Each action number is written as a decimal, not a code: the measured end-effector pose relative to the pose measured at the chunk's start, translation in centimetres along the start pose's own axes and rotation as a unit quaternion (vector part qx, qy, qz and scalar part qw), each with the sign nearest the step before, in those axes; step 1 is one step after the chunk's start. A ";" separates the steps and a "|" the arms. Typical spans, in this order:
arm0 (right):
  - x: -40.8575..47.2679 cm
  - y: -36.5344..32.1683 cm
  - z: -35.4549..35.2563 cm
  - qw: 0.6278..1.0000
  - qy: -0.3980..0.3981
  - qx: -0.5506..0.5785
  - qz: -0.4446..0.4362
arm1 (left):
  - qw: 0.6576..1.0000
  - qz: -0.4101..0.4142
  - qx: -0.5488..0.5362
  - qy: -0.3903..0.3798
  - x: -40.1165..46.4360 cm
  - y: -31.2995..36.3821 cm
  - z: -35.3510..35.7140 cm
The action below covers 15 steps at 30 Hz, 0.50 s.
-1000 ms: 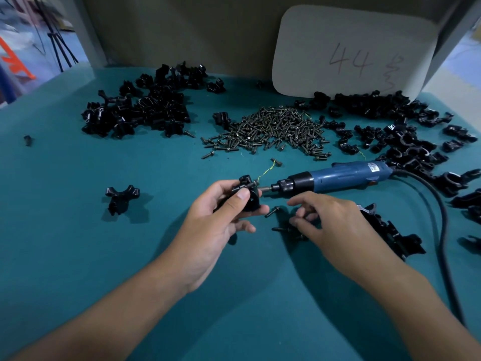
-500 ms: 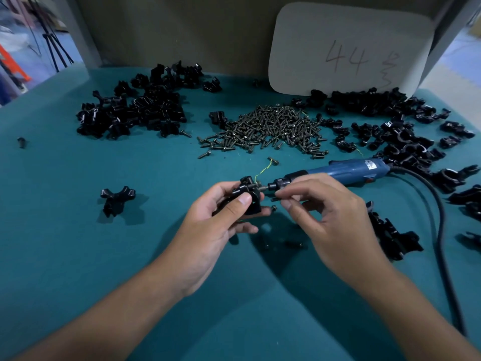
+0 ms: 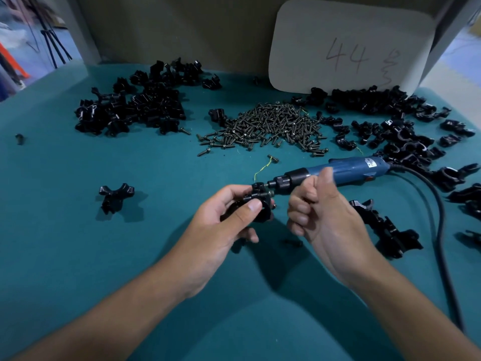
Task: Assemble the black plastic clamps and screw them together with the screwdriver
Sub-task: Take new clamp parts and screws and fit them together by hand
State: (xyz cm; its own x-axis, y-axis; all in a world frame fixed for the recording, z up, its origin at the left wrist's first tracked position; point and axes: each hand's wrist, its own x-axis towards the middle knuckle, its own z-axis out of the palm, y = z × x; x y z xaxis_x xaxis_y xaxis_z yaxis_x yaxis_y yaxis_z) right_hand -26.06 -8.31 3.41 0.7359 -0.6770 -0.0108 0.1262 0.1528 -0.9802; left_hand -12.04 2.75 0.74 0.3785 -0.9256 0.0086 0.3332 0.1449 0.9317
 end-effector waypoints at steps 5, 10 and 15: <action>-0.2 0.4 -0.1 0.984 -0.007 -0.119 -0.133 | 0.997 0.022 0.068 -0.003 -0.1 -0.3 0.1; -0.5 0.1 -0.3 0.961 0.015 -0.203 -0.190 | 0.993 0.048 0.105 -0.001 -0.2 -0.3 0.1; -0.6 -0.3 -0.2 0.939 0.035 -0.261 -0.221 | 0.988 0.076 0.134 -0.010 -0.3 -0.6 -0.1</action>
State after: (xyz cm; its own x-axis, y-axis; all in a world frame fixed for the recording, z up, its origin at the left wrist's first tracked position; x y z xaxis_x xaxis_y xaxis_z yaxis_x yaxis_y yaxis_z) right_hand -26.69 -8.08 3.63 0.6397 -0.6403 0.4251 0.0526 -0.5153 -0.8554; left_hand -12.22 2.99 0.17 0.3888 -0.9072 0.1608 0.0312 0.1874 0.9818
